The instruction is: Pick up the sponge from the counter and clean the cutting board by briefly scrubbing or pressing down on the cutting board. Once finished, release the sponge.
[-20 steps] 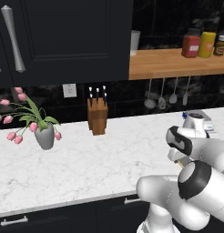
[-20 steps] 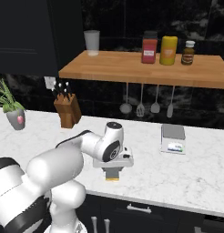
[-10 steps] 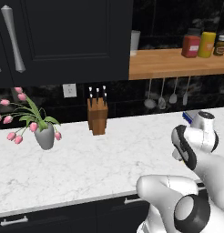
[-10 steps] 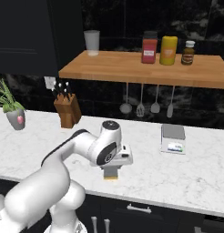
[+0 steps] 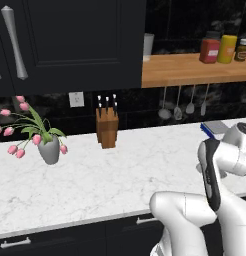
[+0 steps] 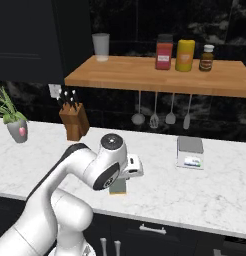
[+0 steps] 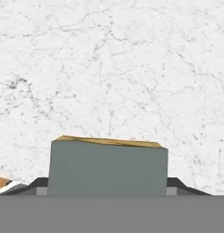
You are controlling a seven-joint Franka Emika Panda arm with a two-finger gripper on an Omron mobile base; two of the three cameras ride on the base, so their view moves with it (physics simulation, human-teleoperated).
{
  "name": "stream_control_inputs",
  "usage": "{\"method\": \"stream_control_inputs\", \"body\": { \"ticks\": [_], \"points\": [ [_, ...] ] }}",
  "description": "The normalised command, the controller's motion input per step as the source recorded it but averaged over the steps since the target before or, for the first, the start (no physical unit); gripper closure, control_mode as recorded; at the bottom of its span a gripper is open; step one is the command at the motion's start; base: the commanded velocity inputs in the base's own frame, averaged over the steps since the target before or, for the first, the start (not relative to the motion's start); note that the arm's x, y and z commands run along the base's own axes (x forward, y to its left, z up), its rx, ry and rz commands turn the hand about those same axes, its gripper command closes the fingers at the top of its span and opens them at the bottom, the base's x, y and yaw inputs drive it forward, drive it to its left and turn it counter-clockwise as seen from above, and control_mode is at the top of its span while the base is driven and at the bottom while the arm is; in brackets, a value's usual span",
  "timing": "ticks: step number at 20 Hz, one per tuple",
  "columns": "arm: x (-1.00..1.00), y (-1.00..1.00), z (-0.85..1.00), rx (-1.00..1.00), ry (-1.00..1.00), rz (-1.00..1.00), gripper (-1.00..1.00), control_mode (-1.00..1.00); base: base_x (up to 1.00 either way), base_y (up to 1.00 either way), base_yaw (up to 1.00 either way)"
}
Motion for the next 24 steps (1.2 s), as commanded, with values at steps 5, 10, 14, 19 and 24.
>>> {"method": "stream_control_inputs", "body": {
  "ticks": [5,10,14,19,24],
  "points": [
    [-0.50,0.01,0.27,0.00,-0.22,0.00,1.00,-1.00,0.00,0.00,0.00],
    [-0.69,0.14,0.51,-0.05,-0.35,0.00,1.00,-1.00,0.00,0.00,0.00],
    [-0.54,0.12,0.43,-0.02,-0.28,0.00,1.00,-1.00,0.00,0.00,0.00],
    [-0.24,0.09,0.22,-0.01,-0.11,0.00,1.00,1.00,-0.15,0.02,0.00],
    [0.00,0.00,0.00,0.00,0.00,0.00,1.00,1.00,-0.62,0.00,-0.01]
  ]
}}
